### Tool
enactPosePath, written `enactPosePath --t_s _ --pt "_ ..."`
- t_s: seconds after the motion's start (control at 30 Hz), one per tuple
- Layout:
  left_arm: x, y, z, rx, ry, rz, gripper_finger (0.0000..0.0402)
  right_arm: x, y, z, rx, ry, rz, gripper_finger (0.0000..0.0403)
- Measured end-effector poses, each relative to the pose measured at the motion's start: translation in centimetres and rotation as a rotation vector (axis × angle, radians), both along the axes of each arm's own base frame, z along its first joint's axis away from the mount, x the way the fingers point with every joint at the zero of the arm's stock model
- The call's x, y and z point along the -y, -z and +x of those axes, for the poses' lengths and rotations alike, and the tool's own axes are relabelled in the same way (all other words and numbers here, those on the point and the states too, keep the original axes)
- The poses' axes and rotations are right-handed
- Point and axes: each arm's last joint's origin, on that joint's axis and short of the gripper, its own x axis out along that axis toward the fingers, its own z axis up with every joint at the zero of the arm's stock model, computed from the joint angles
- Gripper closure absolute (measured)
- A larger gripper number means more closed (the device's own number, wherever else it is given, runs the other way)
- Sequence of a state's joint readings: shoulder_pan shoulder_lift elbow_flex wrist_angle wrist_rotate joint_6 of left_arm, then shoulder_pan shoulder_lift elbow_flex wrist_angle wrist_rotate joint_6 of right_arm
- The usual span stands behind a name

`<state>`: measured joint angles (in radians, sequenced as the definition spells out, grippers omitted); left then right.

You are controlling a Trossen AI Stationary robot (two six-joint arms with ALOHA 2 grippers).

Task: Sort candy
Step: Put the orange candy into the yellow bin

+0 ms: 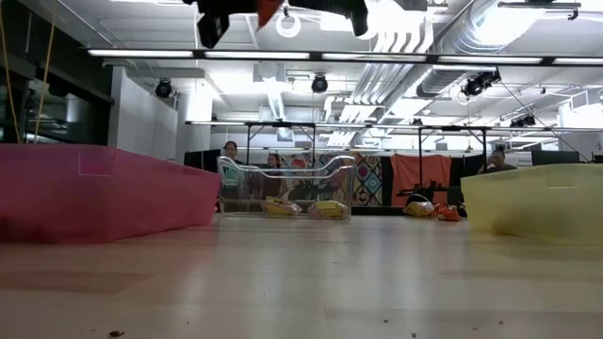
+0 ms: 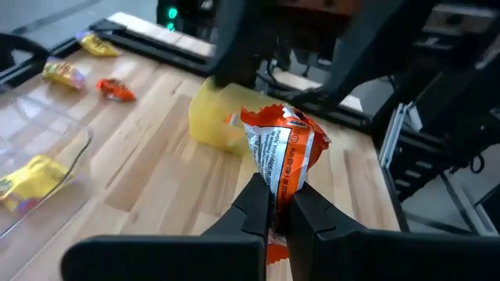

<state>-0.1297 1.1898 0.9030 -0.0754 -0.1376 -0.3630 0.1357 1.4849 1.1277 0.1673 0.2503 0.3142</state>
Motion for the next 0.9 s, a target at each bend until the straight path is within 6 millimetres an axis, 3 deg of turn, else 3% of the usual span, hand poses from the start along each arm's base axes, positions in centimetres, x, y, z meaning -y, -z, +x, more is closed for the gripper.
enactPosePath --t_s 0.37,0.67,0.9 --pt "0.1 0.2 1.0 0.045 0.019 0.045 0.0397 0.1 1.3 0.6 -0.058 -0.048 0.058 0.0206" --pt "0.1 0.2 1.1 0.046 0.01 0.037 0.0397 0.1 1.1 0.6 -0.037 -0.054 0.061 0.0208" --pt "0.1 0.2 1.1 0.046 0.009 0.035 0.0378 0.1 1.1 0.6 -0.038 -0.056 0.062 0.0272"
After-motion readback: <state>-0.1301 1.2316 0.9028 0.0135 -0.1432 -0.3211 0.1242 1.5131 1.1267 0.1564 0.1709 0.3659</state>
